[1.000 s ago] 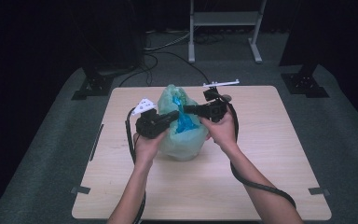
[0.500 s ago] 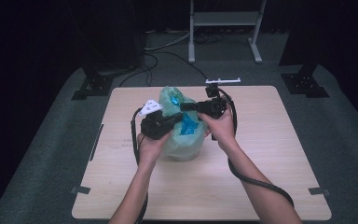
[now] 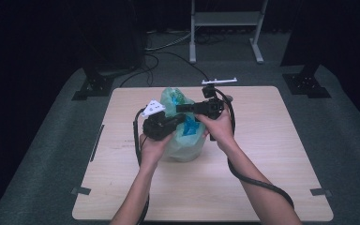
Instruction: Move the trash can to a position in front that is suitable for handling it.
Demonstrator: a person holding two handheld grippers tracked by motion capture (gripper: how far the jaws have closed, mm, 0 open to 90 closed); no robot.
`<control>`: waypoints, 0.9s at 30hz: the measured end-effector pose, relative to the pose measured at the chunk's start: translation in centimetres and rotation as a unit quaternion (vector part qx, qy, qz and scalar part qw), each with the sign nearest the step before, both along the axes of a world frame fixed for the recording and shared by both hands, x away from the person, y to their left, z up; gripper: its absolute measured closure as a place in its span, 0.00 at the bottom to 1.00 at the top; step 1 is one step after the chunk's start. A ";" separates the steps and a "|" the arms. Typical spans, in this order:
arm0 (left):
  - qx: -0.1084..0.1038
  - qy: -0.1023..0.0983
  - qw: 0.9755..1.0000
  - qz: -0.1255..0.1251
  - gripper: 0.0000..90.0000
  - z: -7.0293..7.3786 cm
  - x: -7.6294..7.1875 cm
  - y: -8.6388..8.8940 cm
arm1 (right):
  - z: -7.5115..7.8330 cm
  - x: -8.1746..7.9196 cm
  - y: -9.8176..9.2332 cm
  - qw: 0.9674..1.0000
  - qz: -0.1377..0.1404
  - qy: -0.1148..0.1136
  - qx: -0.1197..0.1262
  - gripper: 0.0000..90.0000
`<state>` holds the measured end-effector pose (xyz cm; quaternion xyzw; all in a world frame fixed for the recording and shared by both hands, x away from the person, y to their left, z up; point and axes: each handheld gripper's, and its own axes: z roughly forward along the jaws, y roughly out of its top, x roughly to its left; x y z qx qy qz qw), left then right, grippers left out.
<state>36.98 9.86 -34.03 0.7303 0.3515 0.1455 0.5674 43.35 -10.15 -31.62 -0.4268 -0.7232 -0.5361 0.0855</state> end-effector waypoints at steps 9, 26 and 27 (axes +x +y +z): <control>-0.003 0.001 1.000 -0.010 0.90 0.2 -0.4 0.3 | 0.1 0.1 0.2 0.999 -0.023 -0.005 -0.034 1.00; -0.048 0.019 0.998 0.020 0.41 0.4 -1.0 2.9 | 0.0 0.1 -1.6 0.999 -0.041 -0.002 -0.007 1.00; -0.049 0.018 0.998 0.020 0.39 0.4 -1.1 3.0 | 0.0 0.0 -1.6 0.999 -0.041 -0.004 -0.005 1.00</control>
